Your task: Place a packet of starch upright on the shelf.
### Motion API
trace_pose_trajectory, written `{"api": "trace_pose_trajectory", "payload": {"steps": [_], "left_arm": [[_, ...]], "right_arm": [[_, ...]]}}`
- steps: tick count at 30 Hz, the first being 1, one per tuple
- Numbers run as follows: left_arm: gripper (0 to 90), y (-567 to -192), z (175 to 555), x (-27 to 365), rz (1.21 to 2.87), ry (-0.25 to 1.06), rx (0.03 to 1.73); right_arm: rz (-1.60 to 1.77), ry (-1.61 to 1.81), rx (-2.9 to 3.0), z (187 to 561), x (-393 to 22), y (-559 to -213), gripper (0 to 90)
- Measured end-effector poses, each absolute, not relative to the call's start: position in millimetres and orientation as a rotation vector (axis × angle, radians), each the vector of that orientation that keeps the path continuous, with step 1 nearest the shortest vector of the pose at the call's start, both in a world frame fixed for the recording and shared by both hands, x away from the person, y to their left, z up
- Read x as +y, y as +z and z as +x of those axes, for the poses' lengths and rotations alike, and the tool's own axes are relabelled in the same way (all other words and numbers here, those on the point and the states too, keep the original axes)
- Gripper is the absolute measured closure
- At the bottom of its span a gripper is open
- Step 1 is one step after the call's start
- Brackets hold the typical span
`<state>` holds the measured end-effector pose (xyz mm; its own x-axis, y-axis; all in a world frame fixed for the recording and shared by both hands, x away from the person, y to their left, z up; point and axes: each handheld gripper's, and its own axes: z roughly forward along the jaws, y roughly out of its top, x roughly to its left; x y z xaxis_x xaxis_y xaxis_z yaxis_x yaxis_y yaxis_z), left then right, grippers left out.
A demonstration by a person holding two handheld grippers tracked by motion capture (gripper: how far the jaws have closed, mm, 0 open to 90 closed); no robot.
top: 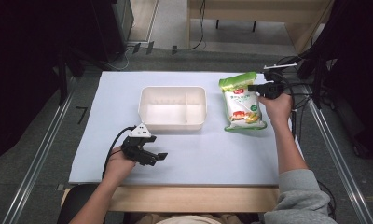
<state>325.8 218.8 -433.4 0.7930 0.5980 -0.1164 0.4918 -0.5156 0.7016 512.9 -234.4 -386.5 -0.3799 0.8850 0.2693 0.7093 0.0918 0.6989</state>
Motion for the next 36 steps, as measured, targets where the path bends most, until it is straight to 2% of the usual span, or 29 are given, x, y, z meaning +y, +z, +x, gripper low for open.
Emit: {"api": "trace_pose_trajectory", "payload": {"steps": [6,19,36], "left_arm": [[17.3,-433,329,218,2.199,0.170,0.798],[17.3,-431,332,217,2.189,0.163,0.783],[17.3,-429,333,217,2.177,0.146,0.775]], "right_arm": [[1.498,1.220,2.203,495,-218,-357,90.0],[1.338,1.292,2.241,464,-197,-319,90.0],[1.293,1.335,2.260,443,-196,-301,90.0]]}}
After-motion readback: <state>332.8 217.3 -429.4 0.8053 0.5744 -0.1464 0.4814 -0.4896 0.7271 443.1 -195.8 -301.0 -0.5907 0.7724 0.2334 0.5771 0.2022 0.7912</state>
